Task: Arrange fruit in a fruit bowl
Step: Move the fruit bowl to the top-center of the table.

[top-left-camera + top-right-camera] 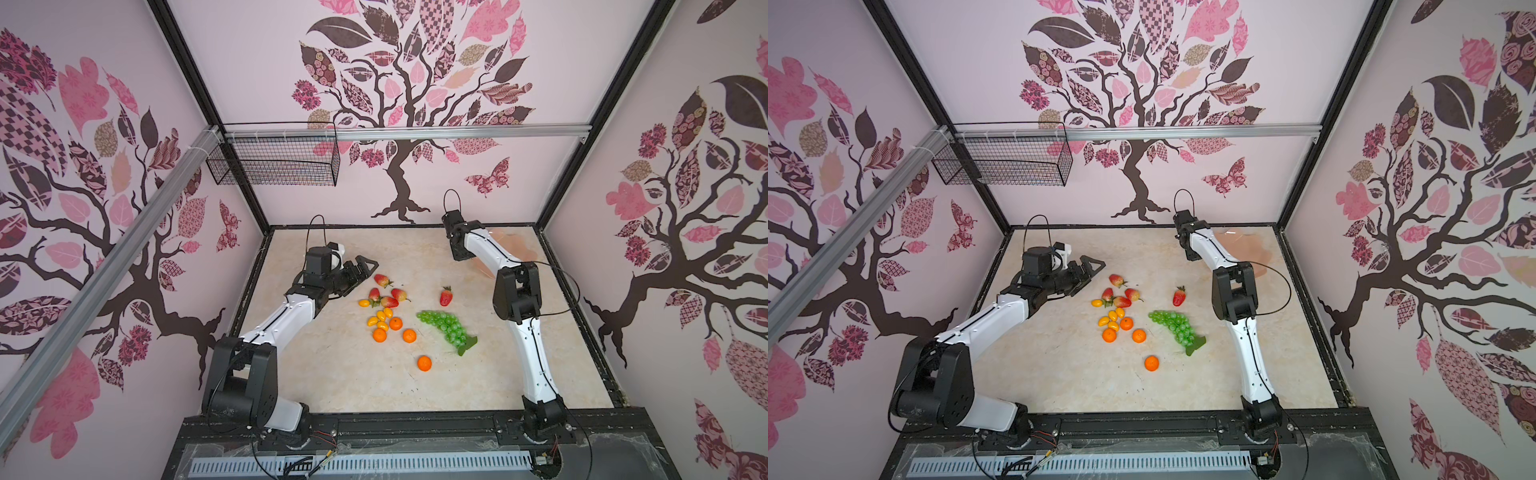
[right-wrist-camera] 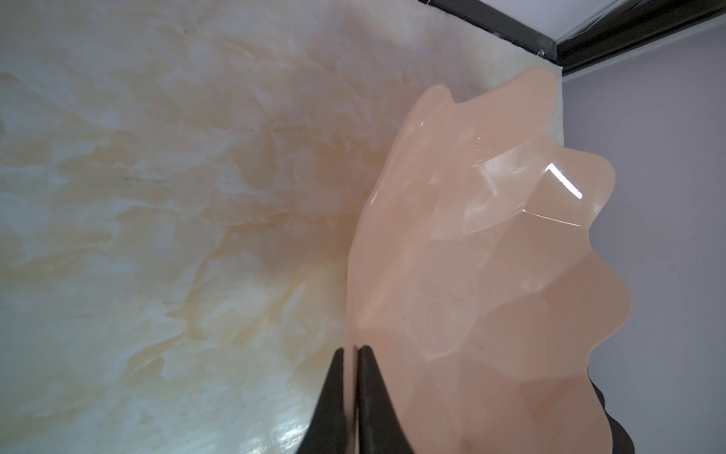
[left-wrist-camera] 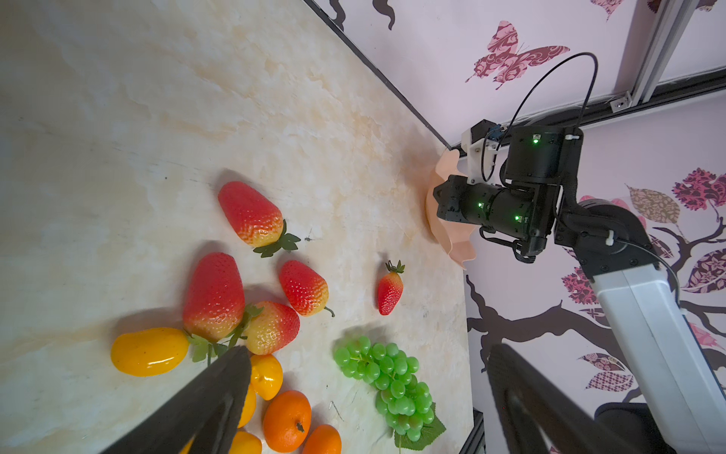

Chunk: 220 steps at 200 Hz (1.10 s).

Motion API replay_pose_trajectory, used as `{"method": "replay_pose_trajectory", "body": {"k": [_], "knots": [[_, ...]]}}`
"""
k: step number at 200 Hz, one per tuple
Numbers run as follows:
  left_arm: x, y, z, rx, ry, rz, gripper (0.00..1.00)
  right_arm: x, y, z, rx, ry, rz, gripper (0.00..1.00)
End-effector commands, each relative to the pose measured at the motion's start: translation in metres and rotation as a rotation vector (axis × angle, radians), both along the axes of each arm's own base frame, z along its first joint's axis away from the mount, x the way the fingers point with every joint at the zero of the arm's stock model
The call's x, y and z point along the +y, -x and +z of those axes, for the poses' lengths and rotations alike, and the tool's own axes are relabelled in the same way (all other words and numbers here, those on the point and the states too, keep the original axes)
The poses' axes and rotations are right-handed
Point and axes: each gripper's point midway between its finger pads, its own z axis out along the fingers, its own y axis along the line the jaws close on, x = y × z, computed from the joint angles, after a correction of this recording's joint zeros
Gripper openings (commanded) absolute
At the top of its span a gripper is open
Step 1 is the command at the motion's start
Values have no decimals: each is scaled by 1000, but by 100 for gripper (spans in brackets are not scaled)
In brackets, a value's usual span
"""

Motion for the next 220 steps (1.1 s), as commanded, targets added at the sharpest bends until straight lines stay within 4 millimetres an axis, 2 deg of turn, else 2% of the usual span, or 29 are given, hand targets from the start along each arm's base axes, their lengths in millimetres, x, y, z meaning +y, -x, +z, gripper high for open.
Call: {"method": "replay_pose_trajectory", "body": {"k": [1,23,56,140,220], "knots": [[9,3,10,-31,-16,27,98,13,5,14,-12,-53,24,6],[20,9,8,-24,-32,65,98,24,7,24,-34,-59,54,6],[37,20,6,-19,-51,118,98,47,20,21,-20,-61,118,6],[64,47,-3,7,-121,193,98,133,49,15,10,-60,321,6],[84,72,-10,20,-175,266,98,209,89,10,47,-97,550,7]]}}
